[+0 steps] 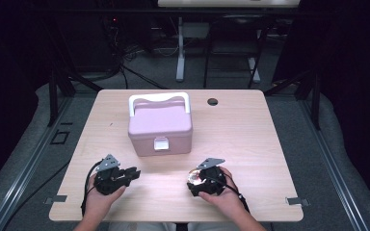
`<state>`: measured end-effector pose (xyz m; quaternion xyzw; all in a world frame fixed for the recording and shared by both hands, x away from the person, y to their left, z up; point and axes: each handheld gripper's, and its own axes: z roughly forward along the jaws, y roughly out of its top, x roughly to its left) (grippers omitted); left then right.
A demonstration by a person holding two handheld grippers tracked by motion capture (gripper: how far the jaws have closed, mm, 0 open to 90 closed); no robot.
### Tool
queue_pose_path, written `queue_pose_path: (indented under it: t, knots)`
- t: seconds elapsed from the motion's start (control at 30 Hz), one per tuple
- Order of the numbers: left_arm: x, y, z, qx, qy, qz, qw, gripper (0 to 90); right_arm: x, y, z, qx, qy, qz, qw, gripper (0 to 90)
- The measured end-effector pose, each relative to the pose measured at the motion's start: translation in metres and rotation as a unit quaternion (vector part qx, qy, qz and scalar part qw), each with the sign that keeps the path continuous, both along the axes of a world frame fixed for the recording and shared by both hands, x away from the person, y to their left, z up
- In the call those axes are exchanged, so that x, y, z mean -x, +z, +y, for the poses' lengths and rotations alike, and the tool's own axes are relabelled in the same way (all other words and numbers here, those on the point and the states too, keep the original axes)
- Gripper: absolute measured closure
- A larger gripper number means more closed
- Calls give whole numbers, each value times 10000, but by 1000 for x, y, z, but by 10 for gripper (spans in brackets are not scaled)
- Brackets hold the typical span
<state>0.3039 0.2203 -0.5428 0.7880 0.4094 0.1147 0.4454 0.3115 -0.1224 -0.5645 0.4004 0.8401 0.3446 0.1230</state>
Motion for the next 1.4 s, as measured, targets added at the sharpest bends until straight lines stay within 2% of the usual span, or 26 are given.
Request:
queue_pose_path:
  t: [0.1,0.27,0.47,0.57,0.63,0.7,0.8,0.83,0.9,0.93,0.97,1.07,1.13,1.23,1.4]
  knots:
    - [0,0,0,-1,-2,9,10000,722,-3,2,-9,-4,-120,9,9999,193]
    - [0,1,1,-19,-13,-17,10000,715,-9,5,-34,14,-471,9,9989,194]
    - [-1,2,5,45,96,-3,9999,706,-16,6,-66,35,-899,-15,9959,193]
    - [-2,2,7,69,138,-19,9999,699,-17,6,-81,2,-1142,-24,9935,193]
    - [-2,2,8,76,156,-10,9998,688,-19,7,-97,-4,-1370,-67,9905,193]
    - [-2,2,8,91,177,-24,9998,684,-19,7,-102,1,-1439,-40,9896,193]
    - [-2,2,9,99,207,-40,9997,675,-19,7,-117,32,-1656,-67,9862,193]
    - [-3,2,10,126,228,-33,9997,669,-19,5,-128,32,-1797,-49,9837,193]
    - [-3,2,10,107,229,-33,9997,661,-19,5,-132,30,-1859,-50,9825,193]
    - [-4,1,11,111,234,-37,9997,653,-19,4,-141,-26,-1971,-40,9804,193]
    - [-4,1,11,126,251,-17,9996,653,-19,4,-141,-26,-1971,-40,9804,193]
    - [-5,-1,12,103,263,20,9996,619,-18,4,-152,-83,-2191,-51,9757,193]
    - [-5,-1,12,97,281,22,9996,611,-17,4,-154,-80,-2205,-78,9753,193]
    - [-6,-3,13,37,345,13,9994,569,-15,3,-158,-85,-2316,-37,9728,193]
    - [-8,-4,17,48,422,10,9991,545,-16,1,-158,25,-2278,-69,9737,193]
